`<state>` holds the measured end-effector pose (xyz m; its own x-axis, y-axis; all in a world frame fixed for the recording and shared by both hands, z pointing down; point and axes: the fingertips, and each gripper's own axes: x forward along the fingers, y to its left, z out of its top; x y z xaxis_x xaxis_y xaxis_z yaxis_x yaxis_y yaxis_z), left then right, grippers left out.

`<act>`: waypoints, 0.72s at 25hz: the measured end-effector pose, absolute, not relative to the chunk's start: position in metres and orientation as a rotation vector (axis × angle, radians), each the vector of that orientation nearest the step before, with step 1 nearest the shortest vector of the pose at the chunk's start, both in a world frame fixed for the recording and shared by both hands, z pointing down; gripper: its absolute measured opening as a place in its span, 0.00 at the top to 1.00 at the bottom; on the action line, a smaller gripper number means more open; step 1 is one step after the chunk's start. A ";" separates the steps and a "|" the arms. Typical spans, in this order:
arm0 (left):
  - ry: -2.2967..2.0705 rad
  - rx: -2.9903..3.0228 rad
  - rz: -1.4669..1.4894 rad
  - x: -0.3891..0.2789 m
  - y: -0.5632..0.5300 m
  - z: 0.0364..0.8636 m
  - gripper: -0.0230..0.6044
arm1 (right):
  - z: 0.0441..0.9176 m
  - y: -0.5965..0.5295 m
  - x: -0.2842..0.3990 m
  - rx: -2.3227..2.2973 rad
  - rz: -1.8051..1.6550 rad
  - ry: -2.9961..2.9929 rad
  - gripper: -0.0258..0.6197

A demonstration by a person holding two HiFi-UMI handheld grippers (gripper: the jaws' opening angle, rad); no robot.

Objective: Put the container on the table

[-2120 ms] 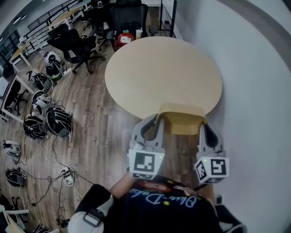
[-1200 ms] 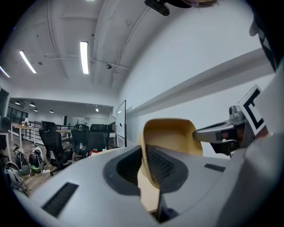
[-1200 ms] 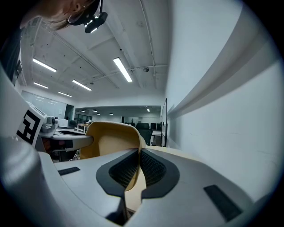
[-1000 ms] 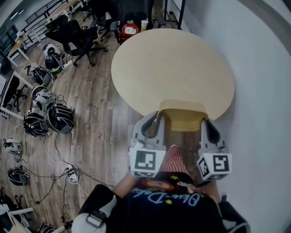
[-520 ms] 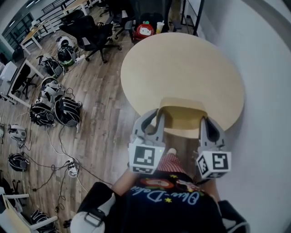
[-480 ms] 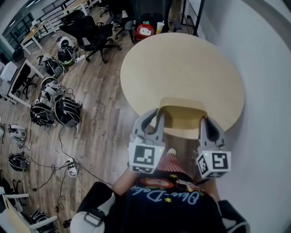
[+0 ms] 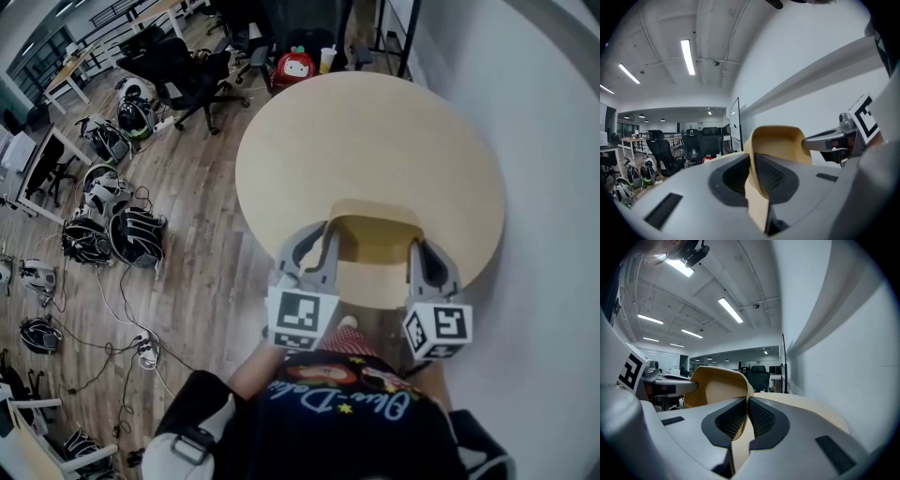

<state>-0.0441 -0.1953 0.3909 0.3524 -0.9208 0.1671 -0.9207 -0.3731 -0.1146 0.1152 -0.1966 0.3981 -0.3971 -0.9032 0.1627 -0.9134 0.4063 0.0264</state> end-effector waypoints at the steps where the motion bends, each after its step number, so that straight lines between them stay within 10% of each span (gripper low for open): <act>1: 1.760 -2.582 -0.329 -0.042 -0.202 0.392 0.91 | 0.401 -0.203 0.118 1.633 0.115 -2.500 0.94; 18: 1.774 -2.614 -0.549 -0.020 -0.287 0.446 0.91 | 0.460 -0.284 0.141 1.555 0.306 -2.415 0.94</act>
